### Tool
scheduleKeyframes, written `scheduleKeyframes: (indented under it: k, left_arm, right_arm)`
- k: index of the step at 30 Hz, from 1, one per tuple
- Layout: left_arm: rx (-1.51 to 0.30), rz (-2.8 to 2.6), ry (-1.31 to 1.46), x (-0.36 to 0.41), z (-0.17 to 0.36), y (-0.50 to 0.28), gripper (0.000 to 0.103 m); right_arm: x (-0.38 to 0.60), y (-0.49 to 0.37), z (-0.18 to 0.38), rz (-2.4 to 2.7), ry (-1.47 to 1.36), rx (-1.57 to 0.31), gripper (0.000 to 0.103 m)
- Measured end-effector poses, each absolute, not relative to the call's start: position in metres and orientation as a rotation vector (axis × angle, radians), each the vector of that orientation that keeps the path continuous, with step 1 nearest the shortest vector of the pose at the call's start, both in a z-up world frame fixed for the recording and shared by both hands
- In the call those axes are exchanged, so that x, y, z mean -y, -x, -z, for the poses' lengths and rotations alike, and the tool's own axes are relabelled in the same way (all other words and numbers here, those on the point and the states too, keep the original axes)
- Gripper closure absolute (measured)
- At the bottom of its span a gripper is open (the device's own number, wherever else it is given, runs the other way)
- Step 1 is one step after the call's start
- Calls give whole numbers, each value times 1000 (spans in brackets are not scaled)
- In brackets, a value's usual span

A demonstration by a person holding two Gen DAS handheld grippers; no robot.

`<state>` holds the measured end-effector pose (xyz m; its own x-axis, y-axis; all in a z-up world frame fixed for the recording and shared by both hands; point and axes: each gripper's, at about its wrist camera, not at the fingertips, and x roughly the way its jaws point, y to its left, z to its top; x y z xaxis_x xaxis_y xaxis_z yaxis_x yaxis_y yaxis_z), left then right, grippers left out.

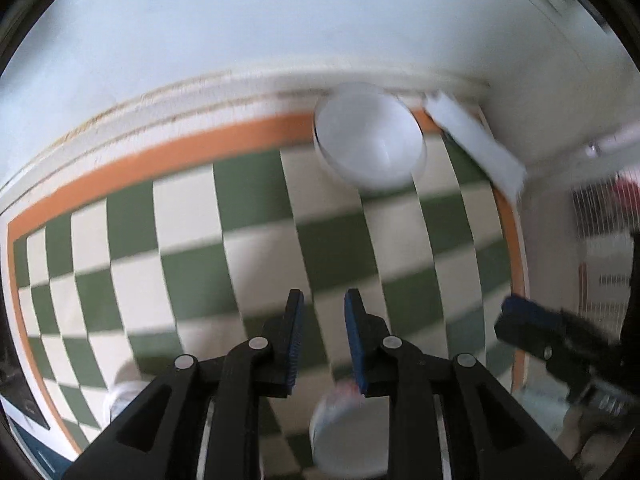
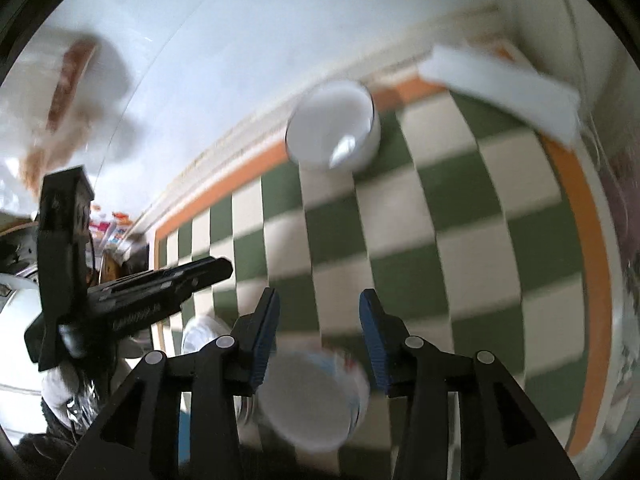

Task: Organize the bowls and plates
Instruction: 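Move both tools to the black-rimmed white bowl and grasp its rim, then carry the black-rimmed bowl with both tools and lower it into the nested bowls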

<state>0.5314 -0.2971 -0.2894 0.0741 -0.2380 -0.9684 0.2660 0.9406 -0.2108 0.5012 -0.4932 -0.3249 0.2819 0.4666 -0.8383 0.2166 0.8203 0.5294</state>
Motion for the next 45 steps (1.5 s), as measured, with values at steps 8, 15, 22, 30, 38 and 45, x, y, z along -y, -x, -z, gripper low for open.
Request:
scheduleKeyframes:
  k: [8,15,22,30,38,45]
  left_arm:
    - [-1531,307,59,313,331,-616,84]
    - [-1623,312,111,328,376,-650,83]
    - [-1625,339,81,340,390,-655,90]
    - [-1582,337,37,343,378,-641,90]
    - [-1509,357,40,337,335,-620,90]
    - [-1450,391,31,328,289,-579,90]
  right_arm:
    - [519,-597,364,-89,-600,-1272,58]
    - [527,-645,412,-54,-623,-1368,58]
    - [522,-657,442,-85,-639,-1411,88]
    - [513,-651,439,-77,-577,-1410,89]
    - [504,-627,402,-103,-532,-1373,89]
    - [487,-586,350,-113,-505,-1312,89]
